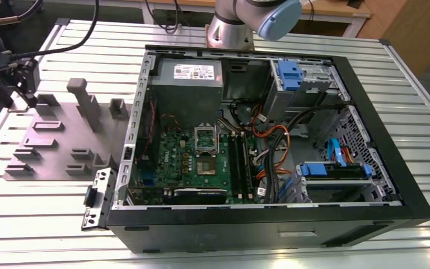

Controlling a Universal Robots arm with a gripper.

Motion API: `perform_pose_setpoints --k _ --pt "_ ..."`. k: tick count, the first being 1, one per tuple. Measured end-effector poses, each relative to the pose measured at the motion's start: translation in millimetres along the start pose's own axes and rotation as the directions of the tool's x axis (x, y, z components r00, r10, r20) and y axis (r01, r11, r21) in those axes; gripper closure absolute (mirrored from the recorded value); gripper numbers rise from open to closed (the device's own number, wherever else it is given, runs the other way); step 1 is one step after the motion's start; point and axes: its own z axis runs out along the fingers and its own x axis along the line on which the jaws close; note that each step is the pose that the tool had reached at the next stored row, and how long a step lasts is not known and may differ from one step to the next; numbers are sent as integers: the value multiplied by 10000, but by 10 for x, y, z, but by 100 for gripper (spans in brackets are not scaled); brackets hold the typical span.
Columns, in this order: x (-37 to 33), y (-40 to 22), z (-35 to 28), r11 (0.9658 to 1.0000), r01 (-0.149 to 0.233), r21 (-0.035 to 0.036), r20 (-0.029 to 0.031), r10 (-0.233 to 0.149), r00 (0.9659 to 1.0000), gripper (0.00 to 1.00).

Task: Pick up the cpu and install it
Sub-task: 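Pick up the cpu and move it towards the insertion slot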

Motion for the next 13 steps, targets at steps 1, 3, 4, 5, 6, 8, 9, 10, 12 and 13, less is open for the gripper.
perform_pose_setpoints --k 1,3,4,5,6,8,9,10,12,13 --pt "0 0 -3 10000 1 2 0 -1 10000 53" --pt "0 0 -9 10000 1 1 1 -1 10000 53" --pt "0 0 -12 10000 1 2 1 -1 10000 53" --pt "0 0 -14 10000 1 2 1 -1 10000 53" --pt "0 1 -17 10000 1 2 0 -1 10000 53" --pt "0 1 -17 10000 0 1 1 0 10000 53" --pt "0 1 -19 10000 0 2 0 0 10000 53" --pt "0 1 -20 10000 0 2 0 0 10000 53" --pt "0 1 -22 10000 0 2 0 0 10000 53" --pt "0 1 -24 10000 0 3 -1 0 10000 53"
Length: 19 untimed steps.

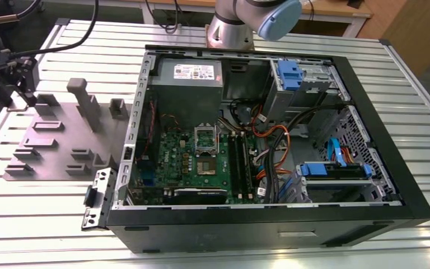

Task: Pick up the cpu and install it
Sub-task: 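Pick up the cpu and move it towards the insertion slot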

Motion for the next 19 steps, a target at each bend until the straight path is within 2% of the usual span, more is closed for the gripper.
perform_pose_setpoints --k 19 --pt "0 2 -38 10000 0 -2 2 0 10000 53"
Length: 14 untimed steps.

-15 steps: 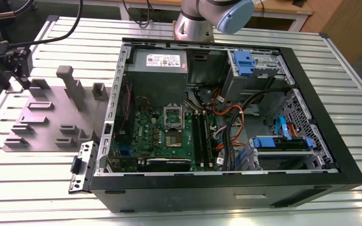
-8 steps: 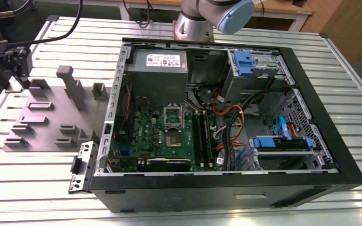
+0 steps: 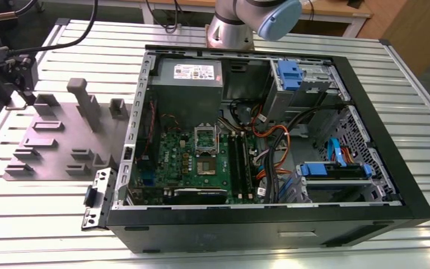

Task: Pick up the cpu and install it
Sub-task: 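Pick up the cpu and move it towards the insertion slot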

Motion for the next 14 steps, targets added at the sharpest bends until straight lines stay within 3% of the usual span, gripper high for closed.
perform_pose_setpoints --k 14 --pt "0 1 -25 10000 0 0 0 0 10000 53"
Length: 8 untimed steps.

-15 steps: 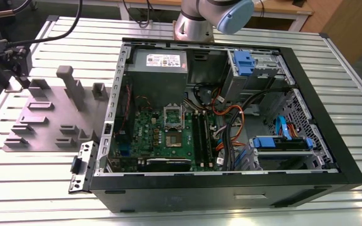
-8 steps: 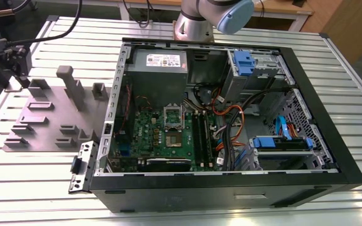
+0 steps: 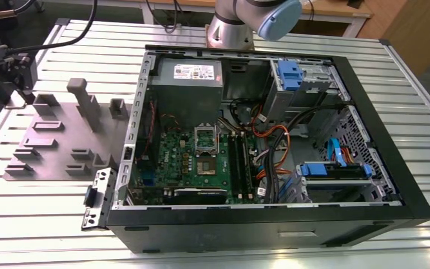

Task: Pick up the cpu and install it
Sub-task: 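Pick up the cpu and move it towards the insertion slot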

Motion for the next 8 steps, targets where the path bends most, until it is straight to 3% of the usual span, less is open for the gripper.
perform_pose_setpoints --k 8 --pt "0 1 -19 10000 0 0 0 0 10000 53"
